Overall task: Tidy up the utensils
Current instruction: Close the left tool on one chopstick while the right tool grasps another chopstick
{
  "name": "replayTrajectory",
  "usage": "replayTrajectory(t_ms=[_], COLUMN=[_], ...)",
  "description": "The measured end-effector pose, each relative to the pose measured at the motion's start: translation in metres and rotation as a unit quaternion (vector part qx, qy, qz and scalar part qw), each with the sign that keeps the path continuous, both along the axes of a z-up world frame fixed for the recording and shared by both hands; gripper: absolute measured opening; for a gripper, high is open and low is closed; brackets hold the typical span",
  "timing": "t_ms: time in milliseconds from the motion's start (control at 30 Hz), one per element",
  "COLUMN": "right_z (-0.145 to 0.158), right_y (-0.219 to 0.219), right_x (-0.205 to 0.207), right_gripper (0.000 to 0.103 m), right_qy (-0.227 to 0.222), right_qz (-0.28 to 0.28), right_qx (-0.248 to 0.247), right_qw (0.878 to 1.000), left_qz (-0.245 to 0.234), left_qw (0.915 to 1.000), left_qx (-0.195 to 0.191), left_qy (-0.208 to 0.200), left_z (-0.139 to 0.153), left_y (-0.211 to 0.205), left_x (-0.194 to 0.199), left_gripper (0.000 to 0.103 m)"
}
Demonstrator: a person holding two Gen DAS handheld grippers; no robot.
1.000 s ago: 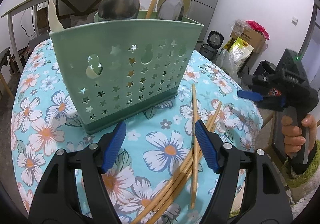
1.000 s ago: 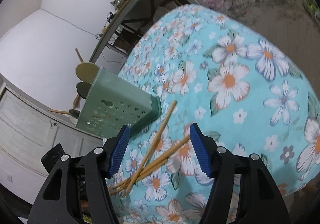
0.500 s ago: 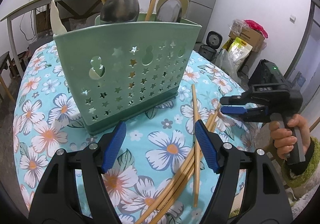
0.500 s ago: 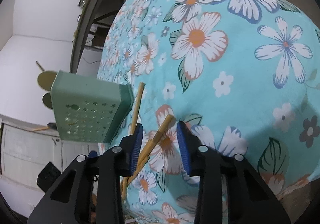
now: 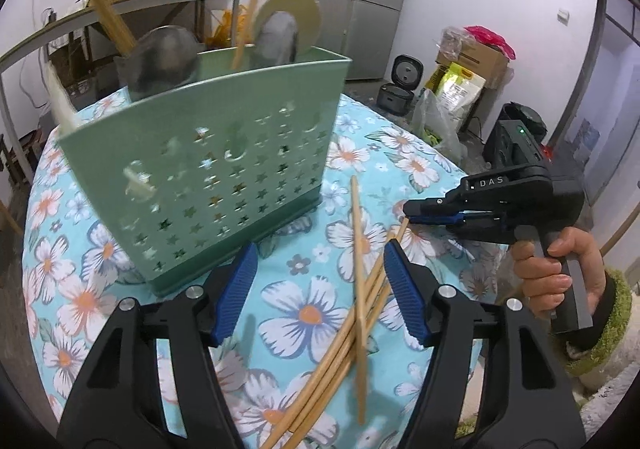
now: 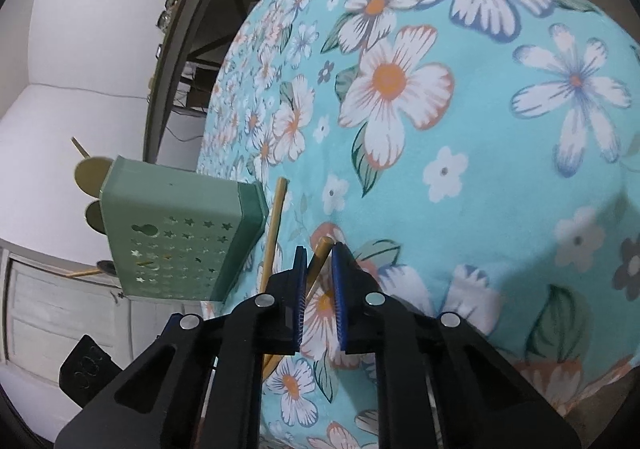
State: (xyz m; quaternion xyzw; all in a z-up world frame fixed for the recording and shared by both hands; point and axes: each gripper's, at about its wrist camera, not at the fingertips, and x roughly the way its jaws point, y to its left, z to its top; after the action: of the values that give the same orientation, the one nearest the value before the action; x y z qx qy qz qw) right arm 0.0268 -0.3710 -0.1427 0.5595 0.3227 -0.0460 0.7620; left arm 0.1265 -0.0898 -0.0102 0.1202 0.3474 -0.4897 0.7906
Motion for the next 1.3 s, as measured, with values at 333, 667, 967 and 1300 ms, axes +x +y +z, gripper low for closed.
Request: replayTrajectory(t_ms=[333, 667, 967, 1300], right_z=[0.004, -0.001, -0.007, -0.011], right_y=[-0.029, -0.032, -0.033, -0.037], right_x=[-0.03, -0.032, -0.031, -0.034], right_gripper=[0.012, 0.012, 0.012, 0.012], right_qy=[-0.013, -0.015, -0.021, -0.028], right_qz=[-0.044, -0.036, -0.033, -0.034], right_qx=[-0.008, -0.015, -0.006, 0.004], right_qw=[0.999, 0.999, 0.999, 0.999], left_qz=[-0.024, -0.059, -0.069, -0.05], left_qw=[0.9994, 0.994, 0.9819, 0.9767], left_qx=[0.025, 0.092, 0.171, 0.203], left_qy=[0.0, 0.0, -0.043, -0.051], left_z=[-0.003, -0.021, -0.044, -0.05], left_y=[-0.026, -0.092, -0.152, -0.179], left_x=[-0.005, 0.002, 0.004, 0.01], left_gripper=[0.049, 0.031, 0.025, 0.021])
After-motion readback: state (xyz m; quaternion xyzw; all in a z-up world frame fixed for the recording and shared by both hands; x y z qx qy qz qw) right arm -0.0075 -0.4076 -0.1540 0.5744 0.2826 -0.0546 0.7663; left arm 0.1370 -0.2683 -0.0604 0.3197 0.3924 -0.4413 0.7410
